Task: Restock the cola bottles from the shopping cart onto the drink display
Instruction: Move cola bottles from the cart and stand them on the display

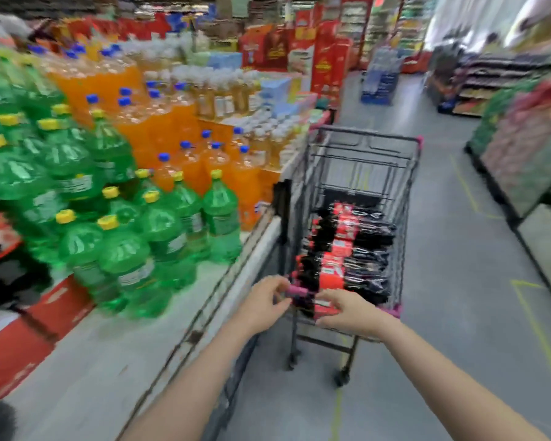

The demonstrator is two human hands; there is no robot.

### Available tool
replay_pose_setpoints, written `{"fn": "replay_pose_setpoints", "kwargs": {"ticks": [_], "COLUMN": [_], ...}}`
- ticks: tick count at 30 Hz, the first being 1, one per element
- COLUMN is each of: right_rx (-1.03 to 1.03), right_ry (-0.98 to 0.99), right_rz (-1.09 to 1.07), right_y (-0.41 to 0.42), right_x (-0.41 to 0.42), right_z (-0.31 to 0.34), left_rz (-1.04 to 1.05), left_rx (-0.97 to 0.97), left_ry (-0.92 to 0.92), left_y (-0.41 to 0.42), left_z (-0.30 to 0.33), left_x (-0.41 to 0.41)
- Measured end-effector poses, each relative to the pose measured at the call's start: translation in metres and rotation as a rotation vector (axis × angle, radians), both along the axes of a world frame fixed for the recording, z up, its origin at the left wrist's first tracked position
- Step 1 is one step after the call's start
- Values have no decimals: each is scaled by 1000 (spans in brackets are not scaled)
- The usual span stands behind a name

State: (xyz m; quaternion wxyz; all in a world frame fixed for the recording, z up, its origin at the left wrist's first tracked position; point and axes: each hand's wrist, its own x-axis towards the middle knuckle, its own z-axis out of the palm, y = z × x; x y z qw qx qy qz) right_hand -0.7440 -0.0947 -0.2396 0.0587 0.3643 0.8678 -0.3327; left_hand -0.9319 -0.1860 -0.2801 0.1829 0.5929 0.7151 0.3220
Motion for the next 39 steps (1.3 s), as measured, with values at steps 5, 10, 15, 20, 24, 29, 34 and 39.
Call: {"fn": "replay_pose_setpoints", "kwargs": {"ticks": [5,10,15,20,24,29,34,39], "right_rx": [-60,-75,-98,-40,-27,-58,-81,-114], "right_ry": [-4,32,89,95,85,80,37,-45], "right_rz": [-133,-242,-314,-310,-301,-328,-310,-250], "right_y": [70,123,181,247,309,373,428,487], "right_x": [97,158,176,156,122,81,51,27], "right_z": [-6,-8,-17,-35,-38,-42,-64,-88], "left_rz": [-56,-33,-19,18,9,-11,18,99], "left_rx": [-25,-35,-69,-50,-76,-149,-203,-329], "left_ry": [-72,-92,-125,-166,-167,-167,-185,-251], "left_y": [85,142,191,250,318,394,445,477], "left_z": [-6,-9,-17,-32,-36,-43,-58,-95], "left_x": [86,114,106,85,51,12,-7,-24]}}
